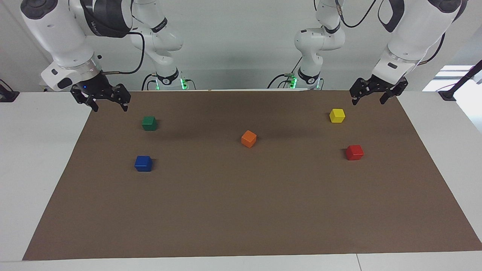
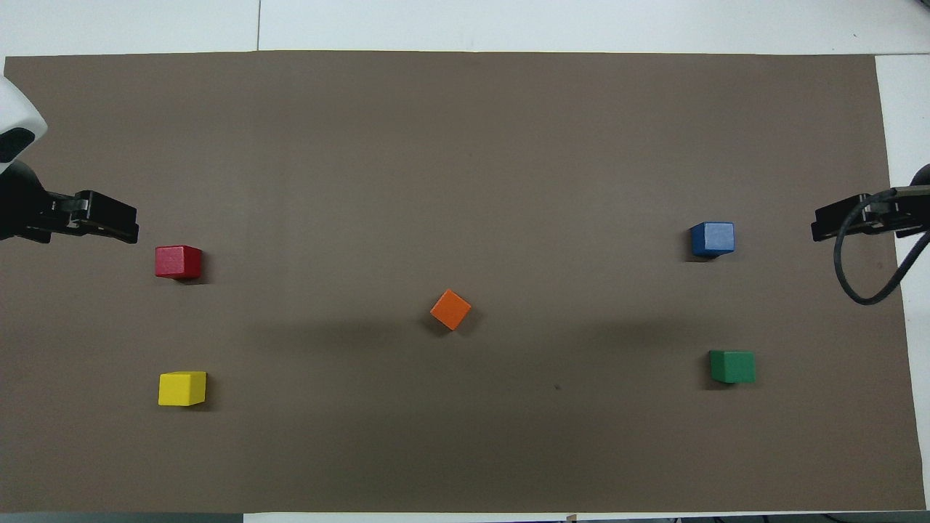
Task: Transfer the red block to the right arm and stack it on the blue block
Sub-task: 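Move the left gripper toward the red block, then grasp the red block with the left gripper while the right gripper nears the blue block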
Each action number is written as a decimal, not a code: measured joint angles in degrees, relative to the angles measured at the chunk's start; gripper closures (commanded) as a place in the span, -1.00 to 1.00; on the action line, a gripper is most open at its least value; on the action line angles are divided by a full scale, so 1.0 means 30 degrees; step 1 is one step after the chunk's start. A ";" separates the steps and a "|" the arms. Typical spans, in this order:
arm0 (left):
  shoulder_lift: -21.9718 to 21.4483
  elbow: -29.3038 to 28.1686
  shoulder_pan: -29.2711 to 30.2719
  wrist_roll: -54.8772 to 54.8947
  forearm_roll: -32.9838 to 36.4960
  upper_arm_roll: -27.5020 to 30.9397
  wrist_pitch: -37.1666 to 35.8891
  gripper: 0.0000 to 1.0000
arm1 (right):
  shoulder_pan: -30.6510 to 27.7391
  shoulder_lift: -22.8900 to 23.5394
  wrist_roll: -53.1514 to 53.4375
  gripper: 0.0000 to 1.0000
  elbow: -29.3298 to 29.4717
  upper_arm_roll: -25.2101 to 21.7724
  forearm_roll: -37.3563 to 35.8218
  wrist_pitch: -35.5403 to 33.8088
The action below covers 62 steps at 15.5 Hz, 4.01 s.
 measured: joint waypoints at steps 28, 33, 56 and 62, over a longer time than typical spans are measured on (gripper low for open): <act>0.2010 -0.8620 0.0115 0.1829 -0.0003 0.2601 1.1790 -1.00 | 0.0001 -0.0003 0.0000 -1.00 -0.0127 0.0098 0.0063 -0.0049; 0.2275 -0.9871 0.0251 0.1687 -0.0011 0.2658 1.3424 -1.00 | 0.0000 0.0290 0.0000 -1.00 -0.0511 0.0111 0.1702 0.0777; 0.3780 -1.0879 0.0456 0.1579 -0.0484 0.2700 1.4930 1.00 | -0.4379 0.3516 -0.9898 -1.00 -0.6527 0.0054 2.7650 -0.6294; 0.3724 -0.9830 0.0455 -0.0010 -0.3332 0.2668 1.3189 1.00 | -0.3697 0.6803 -1.2149 -1.00 -0.6595 0.0191 3.1249 -0.8424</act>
